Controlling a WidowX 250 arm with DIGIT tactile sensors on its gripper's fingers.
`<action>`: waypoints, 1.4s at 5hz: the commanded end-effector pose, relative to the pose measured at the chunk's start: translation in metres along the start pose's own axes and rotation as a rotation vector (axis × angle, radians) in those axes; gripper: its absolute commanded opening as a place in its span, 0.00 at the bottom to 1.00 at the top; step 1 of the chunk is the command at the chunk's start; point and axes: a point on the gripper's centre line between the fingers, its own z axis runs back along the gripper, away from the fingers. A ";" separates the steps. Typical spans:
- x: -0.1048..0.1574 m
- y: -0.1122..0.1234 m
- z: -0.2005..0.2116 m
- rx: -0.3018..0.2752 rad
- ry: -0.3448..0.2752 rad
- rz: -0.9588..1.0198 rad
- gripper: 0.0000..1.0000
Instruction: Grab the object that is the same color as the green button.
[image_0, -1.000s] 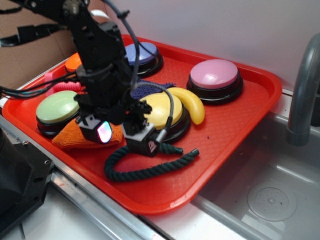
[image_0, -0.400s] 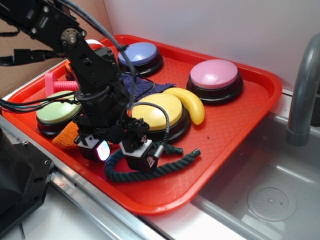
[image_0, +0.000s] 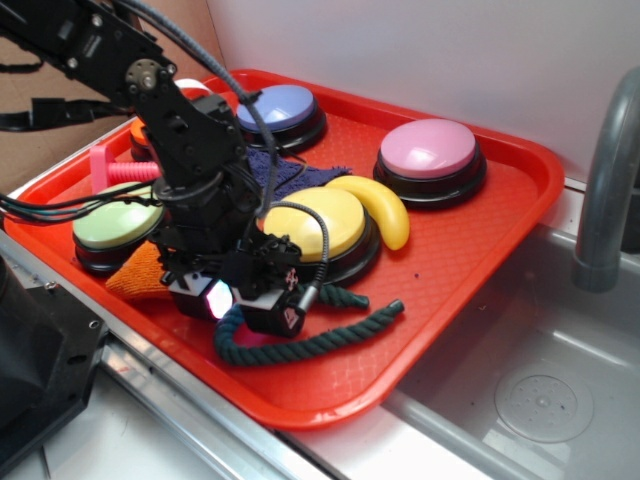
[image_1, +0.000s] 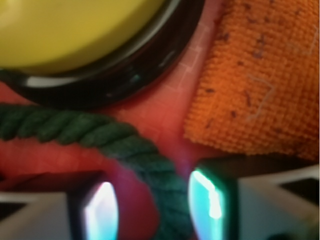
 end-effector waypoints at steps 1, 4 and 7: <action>0.000 -0.003 0.000 -0.008 -0.030 -0.002 0.00; 0.020 -0.004 0.052 0.094 -0.064 -0.099 0.00; 0.065 0.055 0.152 0.075 -0.096 -0.127 0.00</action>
